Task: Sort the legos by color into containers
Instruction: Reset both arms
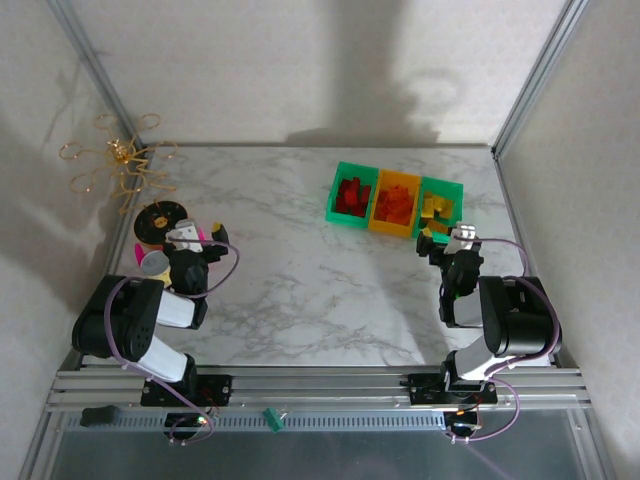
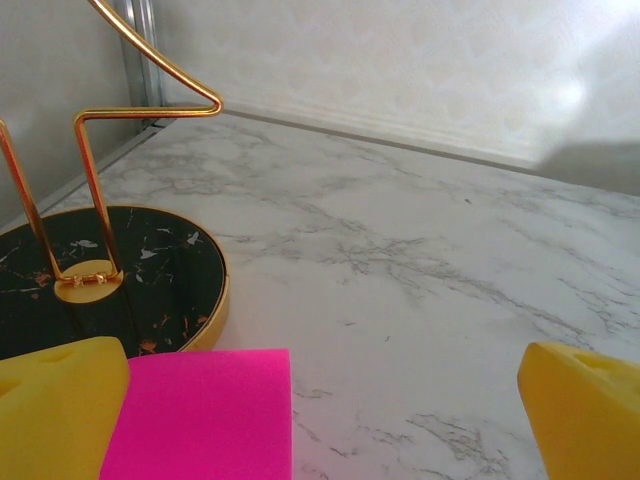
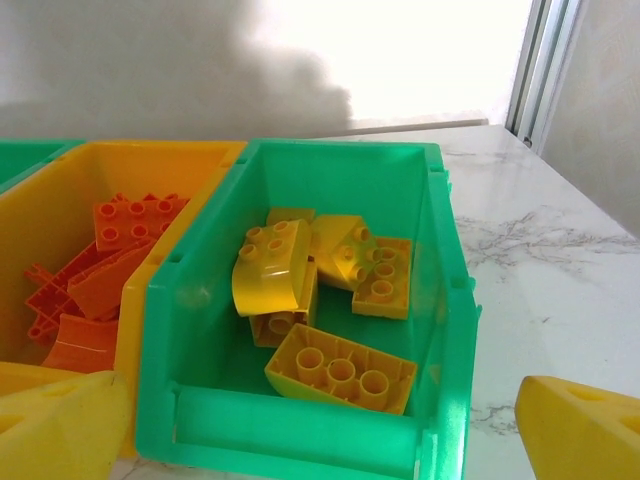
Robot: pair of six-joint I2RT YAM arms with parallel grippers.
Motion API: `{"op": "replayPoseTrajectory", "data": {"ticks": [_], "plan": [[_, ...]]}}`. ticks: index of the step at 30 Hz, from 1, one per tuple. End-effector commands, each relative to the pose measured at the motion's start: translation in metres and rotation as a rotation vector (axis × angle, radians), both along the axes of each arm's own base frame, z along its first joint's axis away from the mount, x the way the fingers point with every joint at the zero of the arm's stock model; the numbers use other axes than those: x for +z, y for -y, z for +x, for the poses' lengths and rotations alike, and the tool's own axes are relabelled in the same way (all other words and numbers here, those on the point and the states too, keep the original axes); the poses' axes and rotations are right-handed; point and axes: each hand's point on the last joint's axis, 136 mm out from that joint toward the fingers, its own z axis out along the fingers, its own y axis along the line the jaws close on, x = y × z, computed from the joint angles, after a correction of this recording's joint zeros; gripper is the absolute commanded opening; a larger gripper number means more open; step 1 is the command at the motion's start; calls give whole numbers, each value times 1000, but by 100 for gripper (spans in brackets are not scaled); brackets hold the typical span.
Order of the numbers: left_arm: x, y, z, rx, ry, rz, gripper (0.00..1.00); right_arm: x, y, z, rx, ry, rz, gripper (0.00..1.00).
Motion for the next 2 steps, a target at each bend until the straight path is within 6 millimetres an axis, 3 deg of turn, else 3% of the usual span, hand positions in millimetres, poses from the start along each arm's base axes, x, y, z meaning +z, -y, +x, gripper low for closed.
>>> {"op": "replayPoseTrajectory", "data": {"ticks": [1, 2], "plan": [[6, 2, 4, -14, 22, -19, 99, 13, 0, 6, 3, 45, -9, 99], [6, 2, 5, -14, 23, -18, 99, 12, 0, 5, 2, 44, -10, 99]]}}
